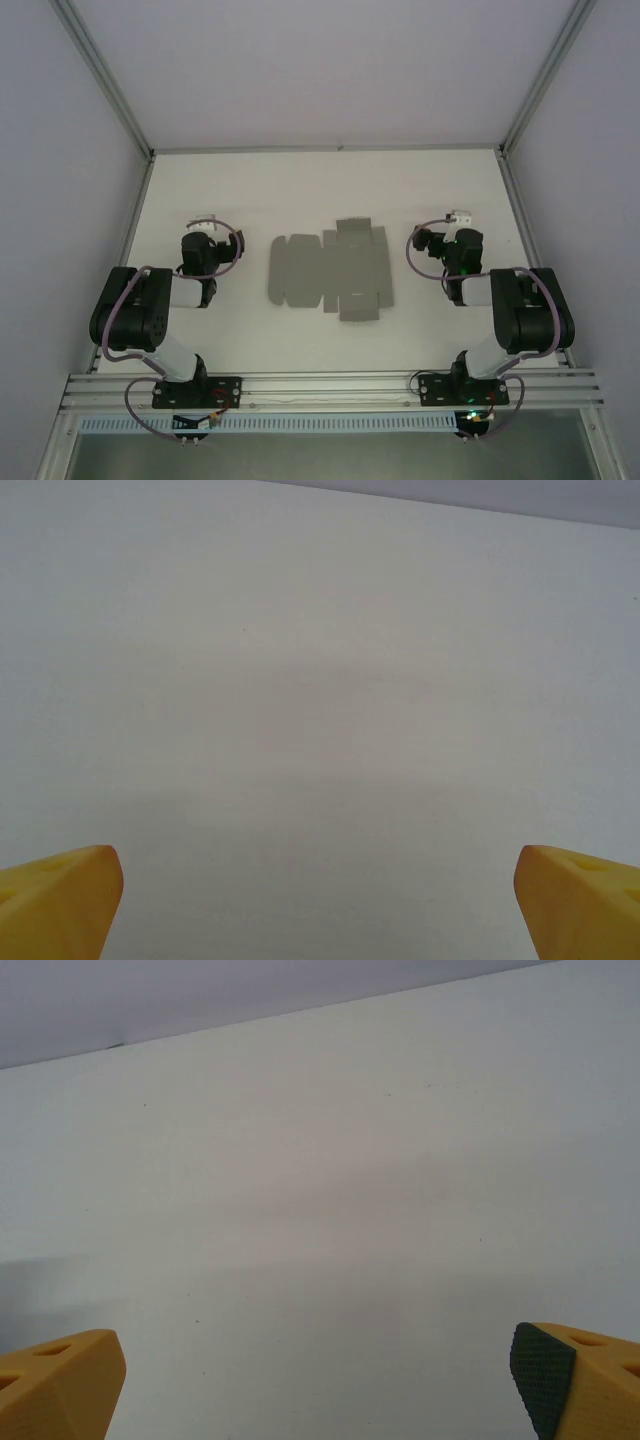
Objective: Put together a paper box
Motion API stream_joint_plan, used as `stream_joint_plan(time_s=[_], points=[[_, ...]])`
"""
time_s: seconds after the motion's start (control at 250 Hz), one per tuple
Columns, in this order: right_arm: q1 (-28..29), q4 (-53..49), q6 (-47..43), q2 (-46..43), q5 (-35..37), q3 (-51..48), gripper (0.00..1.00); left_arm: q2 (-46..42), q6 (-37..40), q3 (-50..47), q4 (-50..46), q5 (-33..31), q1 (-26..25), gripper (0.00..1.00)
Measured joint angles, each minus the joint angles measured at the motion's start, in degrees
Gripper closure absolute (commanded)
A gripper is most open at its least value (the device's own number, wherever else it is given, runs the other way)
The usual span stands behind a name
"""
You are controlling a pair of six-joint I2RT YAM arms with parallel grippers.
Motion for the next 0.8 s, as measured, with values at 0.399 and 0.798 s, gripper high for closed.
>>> stream_joint_plan(time_s=[0.399, 0.798], points=[[0.0, 0.0, 0.0, 0.0, 0.0, 0.0, 0.0, 0.0, 0.0, 0.0, 0.0, 0.0, 0.0, 0.0], [0.0, 0.0, 0.0, 0.0, 0.0, 0.0, 0.0, 0.0, 0.0, 0.0, -0.7, 0.0, 0.0, 0.0]])
